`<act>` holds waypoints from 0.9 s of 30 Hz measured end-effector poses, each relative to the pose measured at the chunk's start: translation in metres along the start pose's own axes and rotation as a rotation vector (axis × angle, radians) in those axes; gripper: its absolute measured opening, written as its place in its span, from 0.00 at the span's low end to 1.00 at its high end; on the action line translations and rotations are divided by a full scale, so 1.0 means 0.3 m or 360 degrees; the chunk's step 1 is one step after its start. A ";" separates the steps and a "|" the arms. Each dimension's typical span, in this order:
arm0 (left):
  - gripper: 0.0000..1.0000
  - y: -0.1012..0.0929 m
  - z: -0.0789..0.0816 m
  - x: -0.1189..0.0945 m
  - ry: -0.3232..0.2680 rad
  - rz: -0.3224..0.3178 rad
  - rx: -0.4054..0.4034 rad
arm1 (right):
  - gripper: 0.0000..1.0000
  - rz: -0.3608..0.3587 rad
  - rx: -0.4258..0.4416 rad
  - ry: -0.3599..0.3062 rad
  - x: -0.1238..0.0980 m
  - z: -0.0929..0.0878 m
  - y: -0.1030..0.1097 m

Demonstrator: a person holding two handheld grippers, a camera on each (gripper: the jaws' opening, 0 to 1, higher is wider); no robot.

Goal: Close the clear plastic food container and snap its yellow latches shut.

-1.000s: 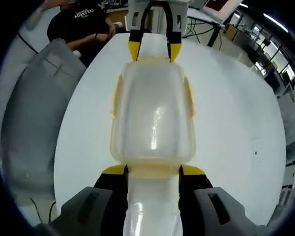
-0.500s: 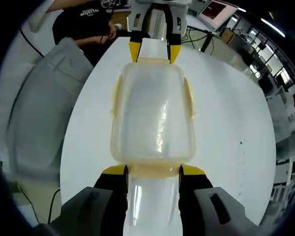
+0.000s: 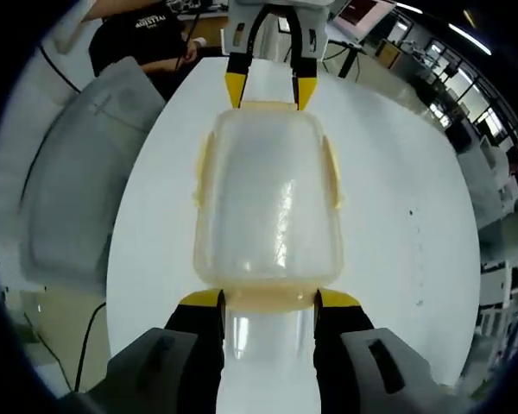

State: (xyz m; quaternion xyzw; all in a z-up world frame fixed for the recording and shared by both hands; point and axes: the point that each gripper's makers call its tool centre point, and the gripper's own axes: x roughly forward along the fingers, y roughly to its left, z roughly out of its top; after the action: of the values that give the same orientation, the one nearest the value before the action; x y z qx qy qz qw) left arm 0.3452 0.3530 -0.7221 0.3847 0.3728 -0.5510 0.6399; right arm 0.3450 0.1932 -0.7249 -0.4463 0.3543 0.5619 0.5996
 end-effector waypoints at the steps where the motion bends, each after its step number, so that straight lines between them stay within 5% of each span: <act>1: 0.34 0.000 0.013 0.009 -0.0003 -0.0004 0.0001 | 0.37 0.0000 0.0002 0.0002 -0.002 -0.008 0.000; 27: 0.34 0.008 0.306 0.279 0.0012 -0.0086 0.0049 | 0.37 0.0041 0.0103 0.0050 -0.028 -0.402 -0.006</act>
State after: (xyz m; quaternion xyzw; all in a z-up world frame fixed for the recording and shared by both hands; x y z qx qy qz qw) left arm 0.3620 0.2354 -0.7584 0.3864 0.3768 -0.5723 0.6174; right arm 0.3549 0.0776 -0.7592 -0.4309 0.3872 0.5509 0.6008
